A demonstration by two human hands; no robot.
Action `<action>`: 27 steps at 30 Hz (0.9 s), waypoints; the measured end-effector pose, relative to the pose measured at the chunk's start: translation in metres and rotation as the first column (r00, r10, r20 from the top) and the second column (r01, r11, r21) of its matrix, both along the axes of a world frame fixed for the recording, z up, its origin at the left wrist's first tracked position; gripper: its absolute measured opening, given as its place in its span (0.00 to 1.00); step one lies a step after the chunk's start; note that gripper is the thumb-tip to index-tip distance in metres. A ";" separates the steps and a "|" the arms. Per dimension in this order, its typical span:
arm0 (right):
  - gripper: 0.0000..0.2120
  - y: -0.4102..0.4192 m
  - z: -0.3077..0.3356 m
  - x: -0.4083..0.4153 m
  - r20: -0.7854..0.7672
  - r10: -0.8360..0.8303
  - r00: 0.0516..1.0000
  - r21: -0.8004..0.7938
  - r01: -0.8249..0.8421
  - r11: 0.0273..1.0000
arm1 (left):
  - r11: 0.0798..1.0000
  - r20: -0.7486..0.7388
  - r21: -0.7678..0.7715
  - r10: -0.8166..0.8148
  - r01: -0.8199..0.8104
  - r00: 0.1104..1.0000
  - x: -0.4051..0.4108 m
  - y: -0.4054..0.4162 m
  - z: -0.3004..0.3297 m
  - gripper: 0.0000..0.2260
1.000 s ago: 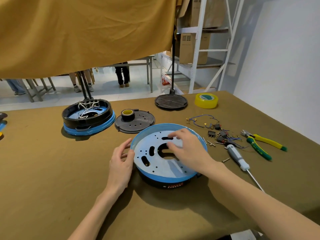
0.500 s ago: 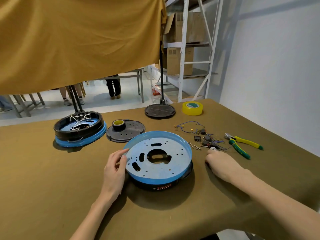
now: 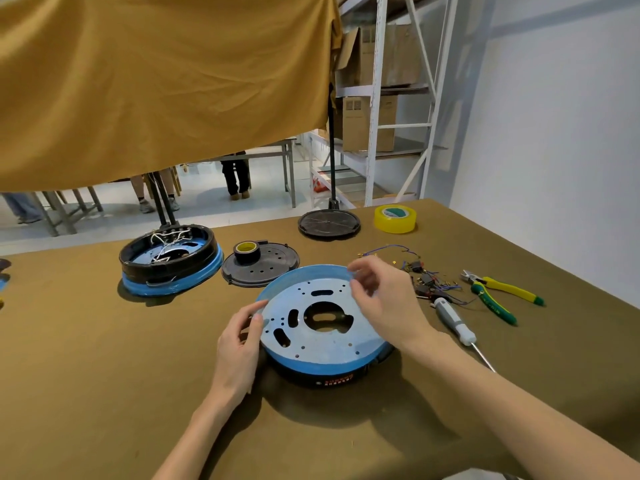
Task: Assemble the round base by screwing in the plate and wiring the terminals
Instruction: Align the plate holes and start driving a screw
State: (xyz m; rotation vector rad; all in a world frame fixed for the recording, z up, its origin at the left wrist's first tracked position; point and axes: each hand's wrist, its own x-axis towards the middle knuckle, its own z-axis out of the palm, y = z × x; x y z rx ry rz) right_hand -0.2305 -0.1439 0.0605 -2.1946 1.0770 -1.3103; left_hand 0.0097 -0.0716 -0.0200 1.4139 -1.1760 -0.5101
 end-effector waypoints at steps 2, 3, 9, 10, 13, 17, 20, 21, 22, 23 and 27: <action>0.06 0.001 0.006 0.027 0.053 0.115 0.992 0.097 -0.119 0.988 | 1.000 -0.064 -0.003 -0.009 0.009 0.998 0.002 -0.001 0.000 0.15; 0.05 0.001 0.007 0.041 0.063 0.178 0.982 0.155 -0.186 0.970 | 1.000 -0.102 -0.003 -0.013 0.013 0.995 0.003 -0.002 0.000 0.14; 0.03 -0.016 -0.015 0.095 -0.091 0.427 0.900 0.241 -0.396 0.886 | 0.999 -0.269 -0.002 -0.039 0.040 0.962 0.016 -0.005 0.000 0.14; 0.03 -0.020 -0.019 0.098 -0.120 0.444 0.888 0.240 -0.408 0.881 | 0.999 -0.272 -0.009 -0.047 0.046 0.961 0.018 -0.005 -0.002 0.13; 0.04 -0.028 -0.027 0.103 -0.187 0.458 0.869 0.223 -0.416 0.882 | 0.998 -0.276 -0.010 -0.056 0.056 0.959 0.018 -0.005 -0.005 0.13; 0.04 -0.028 -0.028 0.107 -0.270 0.469 0.841 0.150 -0.444 0.883 | 0.998 -0.290 -0.012 -0.056 0.055 0.956 0.017 -0.002 -0.003 0.14; 0.04 -0.025 -0.026 0.107 -0.313 0.470 0.826 0.097 -0.464 0.881 | 0.999 -0.276 0.003 -0.044 0.046 0.960 0.014 0.001 0.000 0.15; 0.04 -0.024 -0.025 0.107 -0.349 0.465 0.814 0.069 -0.472 0.879 | 0.999 -0.266 0.012 -0.038 0.043 0.963 0.013 0.002 0.001 0.16; 0.04 -0.022 -0.025 0.108 -0.393 0.455 0.799 0.036 -0.481 0.876 | 0.999 -0.260 0.018 -0.032 0.038 0.965 0.013 0.003 0.002 0.16; 0.04 -0.020 -0.025 0.109 -0.428 0.444 0.787 0.009 -0.487 0.873 | 0.999 -0.260 0.022 -0.026 0.032 0.965 0.013 0.003 0.002 0.16; 0.04 -0.020 -0.022 0.111 -0.417 0.422 0.805 0.043 -0.446 0.894 | 1.000 -0.282 0.030 0.007 0.002 0.959 0.013 0.002 0.002 0.16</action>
